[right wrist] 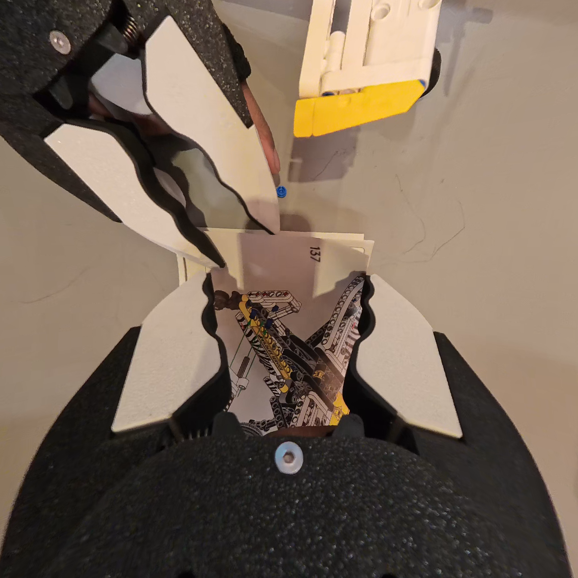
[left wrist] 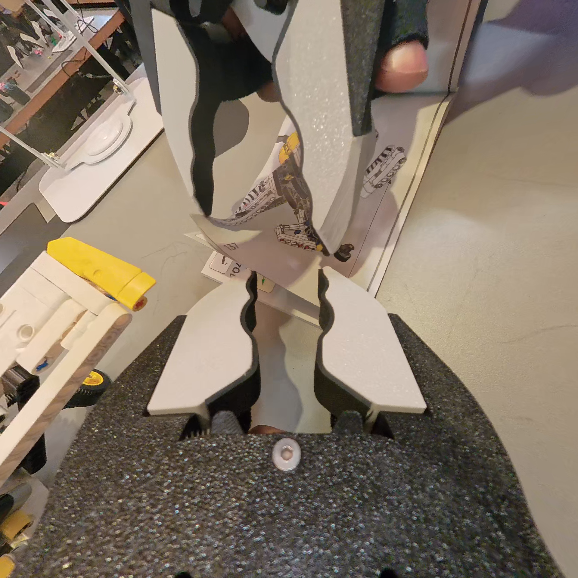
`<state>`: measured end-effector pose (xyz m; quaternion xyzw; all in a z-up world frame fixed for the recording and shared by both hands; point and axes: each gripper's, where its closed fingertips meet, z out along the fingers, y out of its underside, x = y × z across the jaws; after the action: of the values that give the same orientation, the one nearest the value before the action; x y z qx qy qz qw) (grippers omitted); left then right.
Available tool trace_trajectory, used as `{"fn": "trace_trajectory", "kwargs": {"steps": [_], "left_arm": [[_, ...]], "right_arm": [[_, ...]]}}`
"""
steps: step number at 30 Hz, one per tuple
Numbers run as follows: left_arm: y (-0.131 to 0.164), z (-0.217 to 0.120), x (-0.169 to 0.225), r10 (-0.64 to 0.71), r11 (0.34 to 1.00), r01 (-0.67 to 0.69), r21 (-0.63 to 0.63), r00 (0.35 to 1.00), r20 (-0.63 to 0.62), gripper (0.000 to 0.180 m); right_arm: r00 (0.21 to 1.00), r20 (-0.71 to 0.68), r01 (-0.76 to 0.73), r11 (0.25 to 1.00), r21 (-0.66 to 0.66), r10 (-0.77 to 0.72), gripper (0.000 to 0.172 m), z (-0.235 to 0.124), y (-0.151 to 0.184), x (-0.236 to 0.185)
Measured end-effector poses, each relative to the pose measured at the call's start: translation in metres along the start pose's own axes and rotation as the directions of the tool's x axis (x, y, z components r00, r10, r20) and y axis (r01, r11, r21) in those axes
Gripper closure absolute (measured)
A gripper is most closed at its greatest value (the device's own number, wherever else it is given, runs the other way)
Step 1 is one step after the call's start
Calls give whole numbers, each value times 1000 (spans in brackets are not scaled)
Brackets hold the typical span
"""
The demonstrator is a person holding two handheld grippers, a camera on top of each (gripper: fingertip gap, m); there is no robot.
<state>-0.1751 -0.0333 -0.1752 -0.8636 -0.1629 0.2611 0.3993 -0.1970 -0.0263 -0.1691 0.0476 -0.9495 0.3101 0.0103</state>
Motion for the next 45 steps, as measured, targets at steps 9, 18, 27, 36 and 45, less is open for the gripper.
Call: {"fn": "trace_trajectory", "kwargs": {"steps": [9, 18, 27, 36, 45], "left_arm": [[1, 1, 0, 4, 1000, -4, -5, 1000, 2, 143], [3, 1, -1, 0, 1000, 0, -19, 1000, 7, 143], [5, 2, -3, -9, 999, 10, -33, 1000, 14, 143], [7, 1, -7, -24, 999, 26, -45, 999, 27, 143], [6, -4, -6, 2, 1000, -2, -15, 1000, 12, 141]], "right_arm": [[1000, -9, 5, 1000, -1, -5, 82, -1, 3, -2], [1000, -8, 15, 1000, -2, -15, 82, -2, 4, -5], [1000, -2, 19, 1000, 2, -19, 82, -3, 5, -6], [999, 16, 31, 1000, -1, -31, 85, -2, 6, -10], [997, -10, 73, 996, -56, -74, 83, -4, 12, -10]]}}
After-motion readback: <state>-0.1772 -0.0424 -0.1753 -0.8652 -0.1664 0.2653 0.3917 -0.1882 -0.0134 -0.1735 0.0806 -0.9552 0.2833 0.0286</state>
